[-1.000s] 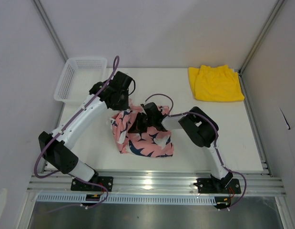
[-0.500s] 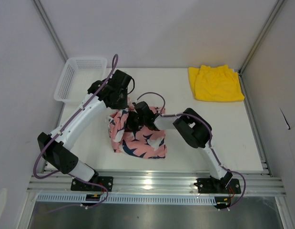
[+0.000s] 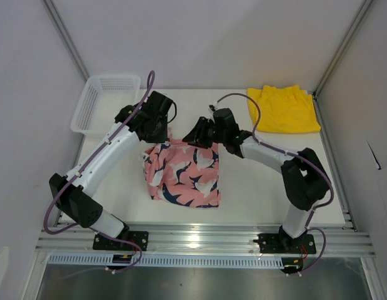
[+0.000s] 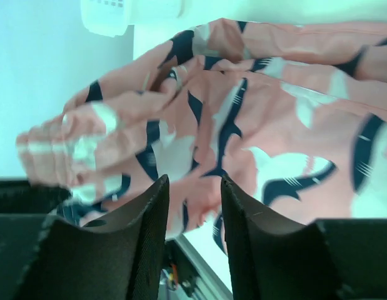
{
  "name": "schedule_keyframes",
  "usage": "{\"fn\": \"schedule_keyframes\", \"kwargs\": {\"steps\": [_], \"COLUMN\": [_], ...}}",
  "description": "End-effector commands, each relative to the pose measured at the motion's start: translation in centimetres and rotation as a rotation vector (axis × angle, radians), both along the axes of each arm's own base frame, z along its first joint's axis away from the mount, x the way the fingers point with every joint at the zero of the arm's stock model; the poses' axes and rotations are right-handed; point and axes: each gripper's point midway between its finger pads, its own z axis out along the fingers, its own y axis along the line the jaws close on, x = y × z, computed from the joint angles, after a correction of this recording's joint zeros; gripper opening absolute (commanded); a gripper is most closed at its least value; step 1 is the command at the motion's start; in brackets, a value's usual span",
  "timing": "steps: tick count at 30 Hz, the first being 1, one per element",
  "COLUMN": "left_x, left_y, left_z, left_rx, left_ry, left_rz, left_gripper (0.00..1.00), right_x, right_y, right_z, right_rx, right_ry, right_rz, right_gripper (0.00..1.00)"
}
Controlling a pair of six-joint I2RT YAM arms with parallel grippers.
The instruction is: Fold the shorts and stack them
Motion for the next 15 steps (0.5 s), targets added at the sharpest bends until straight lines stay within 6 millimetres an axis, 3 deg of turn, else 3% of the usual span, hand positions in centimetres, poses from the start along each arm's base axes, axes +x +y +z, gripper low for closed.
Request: {"fn": "schedule_keyframes", "kwargs": {"steps": [1,5,8,15], "left_x": [0.5,0.4,0.4,0.4], "left_y": [-0.7,-0.8,-1.2,-2.0], "left_z": [2.0,1.7,1.5,1.1], "left_rx": [-0.049,-0.044,-0.04,-0.036], "left_ry": [-0.064,-0.059,-0.057,-0.052], "left_rz": [0.004,0.012,0.01,0.014], "left_gripper": [0.0,0.0,0.0,0.0], "right_x": [-1.6,-2.4,-3.4,-4.4], "right_y": [-4.7,-9.3,-11.6,-13.7], "right_z": [-1.7,-3.2,-4.6,-8.5], "right_rx": [-0.189,-0.336,-0.388,-0.482], "right_ry": [-0.016,-0.031,-0.017,0.03], "right_rz": [-0.016,-0.055,-0.055,-0.055], "right_gripper": [0.42,0.47,0.46,0.46]}}
